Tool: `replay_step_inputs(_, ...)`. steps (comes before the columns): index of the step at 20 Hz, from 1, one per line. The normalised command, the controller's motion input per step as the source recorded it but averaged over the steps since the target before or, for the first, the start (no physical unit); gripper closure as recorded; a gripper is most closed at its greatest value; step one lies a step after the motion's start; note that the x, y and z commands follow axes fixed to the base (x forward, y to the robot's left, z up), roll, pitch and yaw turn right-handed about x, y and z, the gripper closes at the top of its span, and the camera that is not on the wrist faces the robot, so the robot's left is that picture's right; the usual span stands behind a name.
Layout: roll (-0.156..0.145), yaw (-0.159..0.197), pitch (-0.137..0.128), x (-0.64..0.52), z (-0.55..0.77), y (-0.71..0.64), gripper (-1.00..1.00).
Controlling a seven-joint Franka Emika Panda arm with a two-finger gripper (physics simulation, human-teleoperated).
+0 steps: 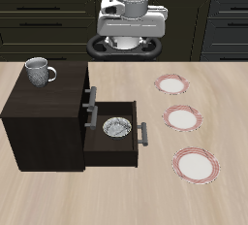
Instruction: Place the bowl on the middle plate relative to the robot
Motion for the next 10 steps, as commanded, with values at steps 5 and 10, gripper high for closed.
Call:
replay_step_inputs(5, -0.041, -0.022, 0.004, 0.39, -0.1, -0.07, -1.0)
replay_step_inputs(10, -0.039, -0.043, 0.0, 0.32, 0.02, -0.08, -1.0)
